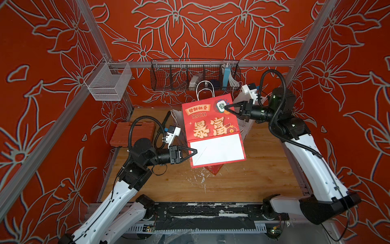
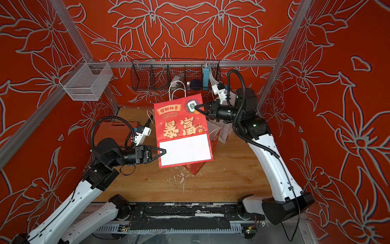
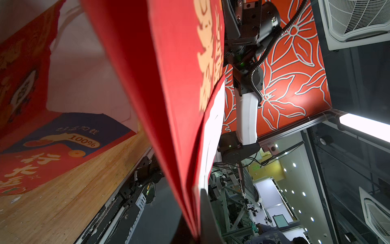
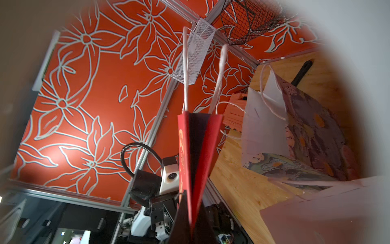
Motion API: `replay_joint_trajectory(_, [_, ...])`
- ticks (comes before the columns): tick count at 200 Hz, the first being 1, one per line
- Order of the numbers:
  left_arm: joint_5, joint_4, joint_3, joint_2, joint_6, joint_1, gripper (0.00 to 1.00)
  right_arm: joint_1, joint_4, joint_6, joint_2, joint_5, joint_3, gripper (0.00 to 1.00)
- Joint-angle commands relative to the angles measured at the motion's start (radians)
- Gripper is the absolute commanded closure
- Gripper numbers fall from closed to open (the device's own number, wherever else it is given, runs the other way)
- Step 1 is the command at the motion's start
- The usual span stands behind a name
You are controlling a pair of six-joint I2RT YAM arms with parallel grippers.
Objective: Put away the paper bag
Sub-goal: Press the paper bag.
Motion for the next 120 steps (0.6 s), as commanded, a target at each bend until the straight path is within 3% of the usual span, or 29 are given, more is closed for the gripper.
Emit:
replay_joint_trajectory(1, [0.037,-0.027,0.016,-0.011,0.029,-0.013,1.00,-0.012,0.084,0.005,0.013,0.018,0.046,1.00])
replay_joint_trajectory(13, [0.036,-0.030,0.017,-0.011,0.031,-0.013,1.00,-0.012,0.100,0.010,0.016,0.021,0.048,1.00])
replay_joint_trajectory(20, [0.036,-0.030,0.017,-0.009,0.031,-0.014,1.00,-0.012,0.102,0.009,0.019,0.022,0.051,0.88])
replay_joint_trajectory(25, [0.035,-0.029,0.017,-0.008,0.031,-0.013,1.00,-0.012,0.101,0.008,0.020,0.022,0.054,0.86])
replay_joint_trajectory(29, [0.035,-0.029,0.017,-0.007,0.032,-0.014,1.00,-0.012,0.100,0.008,0.021,0.022,0.054,0.88])
replay_joint_trajectory(34, [0.033,-0.029,0.018,-0.005,0.033,-0.014,1.00,-0.012,0.098,0.005,0.022,0.021,0.056,1.00])
replay_joint_trajectory(75, [-0.051,0.045,0.033,0.024,-0.011,-0.015,1.00,-0.012,0.074,-0.013,-0.006,0.007,0.020,1.00])
replay_joint_trajectory(84, [-0.072,0.096,0.031,0.044,-0.044,-0.017,0.86,-0.012,0.082,-0.007,-0.014,0.002,0.008,1.00])
replay_joint_trajectory(102, [-0.098,0.200,0.027,0.077,-0.089,-0.022,0.72,-0.012,0.083,-0.006,-0.025,0.001,-0.007,1.00])
replay_joint_trajectory(120, [-0.121,0.240,0.040,0.100,-0.100,-0.025,0.71,-0.012,0.076,-0.010,-0.031,-0.003,-0.010,1.00])
